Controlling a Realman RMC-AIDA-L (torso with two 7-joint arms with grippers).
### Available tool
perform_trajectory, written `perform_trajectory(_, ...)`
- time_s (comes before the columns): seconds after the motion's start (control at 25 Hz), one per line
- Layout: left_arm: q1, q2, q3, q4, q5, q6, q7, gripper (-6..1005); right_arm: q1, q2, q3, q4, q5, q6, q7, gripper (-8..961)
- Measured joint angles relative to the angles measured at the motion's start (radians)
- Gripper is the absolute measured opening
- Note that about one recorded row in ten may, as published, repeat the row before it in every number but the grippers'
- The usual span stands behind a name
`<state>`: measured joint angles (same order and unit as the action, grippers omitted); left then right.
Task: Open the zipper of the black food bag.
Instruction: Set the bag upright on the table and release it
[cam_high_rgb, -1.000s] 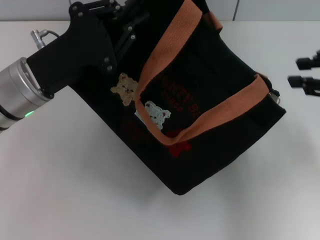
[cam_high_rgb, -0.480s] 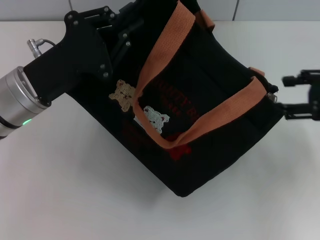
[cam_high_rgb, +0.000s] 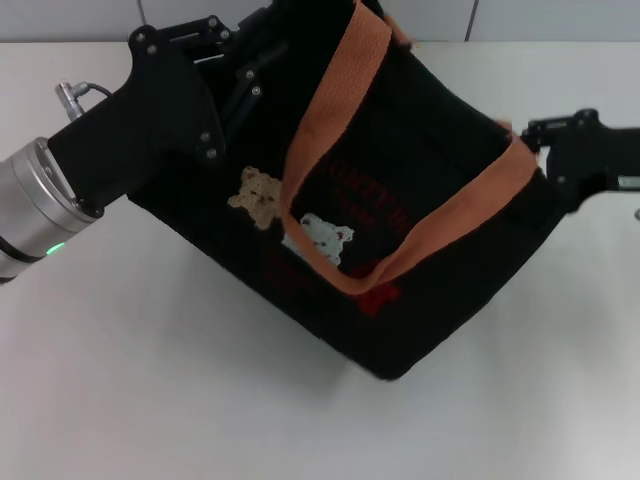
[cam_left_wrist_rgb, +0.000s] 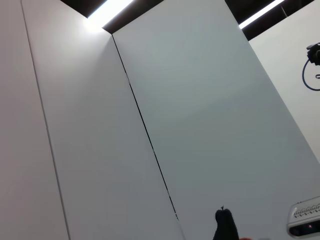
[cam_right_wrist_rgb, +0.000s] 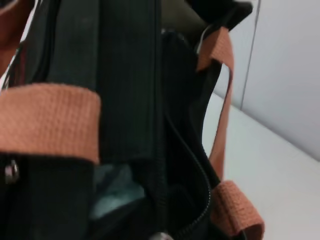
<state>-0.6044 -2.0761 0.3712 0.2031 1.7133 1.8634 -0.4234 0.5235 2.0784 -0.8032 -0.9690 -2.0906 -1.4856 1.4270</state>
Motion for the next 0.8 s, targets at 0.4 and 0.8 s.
perform_trajectory(0.4, 0.021, -0.001, 0.006, -0.122, 0.004, -0.082, 0.052, 234, 0.013, 0.006, -0.007, -0.069, 0.093, 0.15, 0.053, 199)
perform_trajectory(0.8, 0.1, -0.004, 0.015, -0.287, 0.019, -0.169, 0.084, 269, 0.007, 0.004, 0.002, -0.081, 0.178, 0.182, 0.114, 12)
